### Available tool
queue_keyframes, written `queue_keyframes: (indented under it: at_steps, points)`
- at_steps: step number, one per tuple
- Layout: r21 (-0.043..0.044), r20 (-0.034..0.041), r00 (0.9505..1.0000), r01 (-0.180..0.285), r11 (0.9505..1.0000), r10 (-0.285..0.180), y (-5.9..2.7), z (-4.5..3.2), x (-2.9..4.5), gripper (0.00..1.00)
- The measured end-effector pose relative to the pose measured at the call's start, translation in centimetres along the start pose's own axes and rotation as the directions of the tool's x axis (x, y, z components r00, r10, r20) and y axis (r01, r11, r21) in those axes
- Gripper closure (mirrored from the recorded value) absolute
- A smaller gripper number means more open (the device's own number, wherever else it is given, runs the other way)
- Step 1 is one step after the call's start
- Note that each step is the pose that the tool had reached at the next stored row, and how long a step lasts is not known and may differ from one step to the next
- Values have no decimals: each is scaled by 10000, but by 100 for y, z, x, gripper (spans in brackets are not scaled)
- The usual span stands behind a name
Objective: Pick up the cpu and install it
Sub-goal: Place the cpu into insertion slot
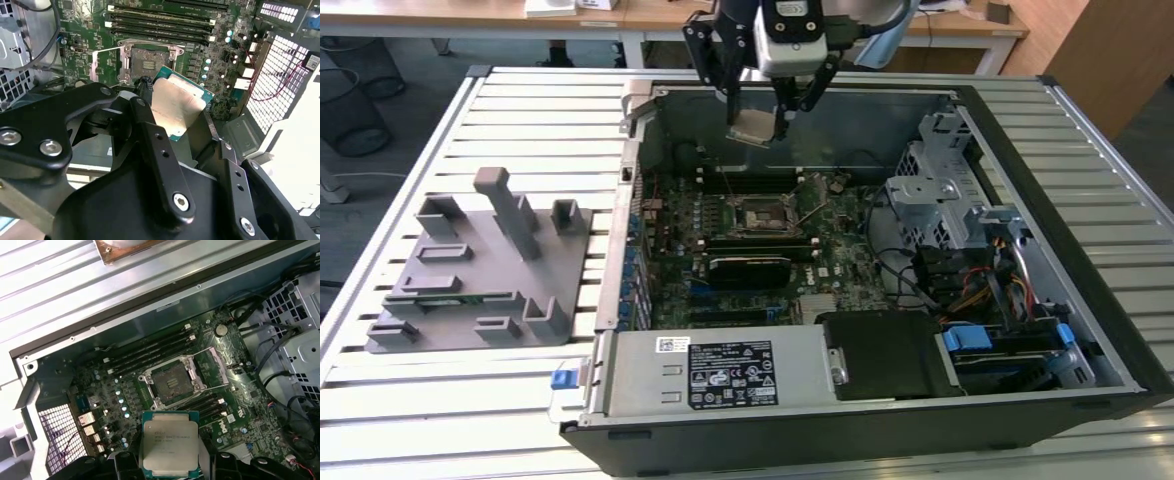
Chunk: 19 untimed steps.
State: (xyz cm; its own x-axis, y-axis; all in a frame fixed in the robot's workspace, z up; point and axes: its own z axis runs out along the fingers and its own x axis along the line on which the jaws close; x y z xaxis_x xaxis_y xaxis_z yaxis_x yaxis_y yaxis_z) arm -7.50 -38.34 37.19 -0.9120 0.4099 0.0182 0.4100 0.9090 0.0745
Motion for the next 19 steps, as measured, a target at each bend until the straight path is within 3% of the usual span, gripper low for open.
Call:
queue_keyframes:
  at_steps: [19]
  points:
    - [-21, 68, 9956, -932, 9956, 932, 0, 7, 0, 47]
